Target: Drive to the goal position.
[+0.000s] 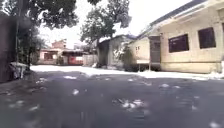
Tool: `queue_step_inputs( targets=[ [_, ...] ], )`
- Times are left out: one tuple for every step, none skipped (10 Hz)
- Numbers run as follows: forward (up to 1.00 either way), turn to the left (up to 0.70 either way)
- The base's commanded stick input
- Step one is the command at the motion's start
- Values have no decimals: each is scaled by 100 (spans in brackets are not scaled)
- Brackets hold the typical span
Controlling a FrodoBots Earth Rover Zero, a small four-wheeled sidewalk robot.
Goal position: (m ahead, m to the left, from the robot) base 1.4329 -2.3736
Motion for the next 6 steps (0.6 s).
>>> queue_step_inputs(
  targets=[
    [70,0],
    [70,0],
    [70,0],
    [70,0],
    [70,0],
    [70,0]
  ],
)
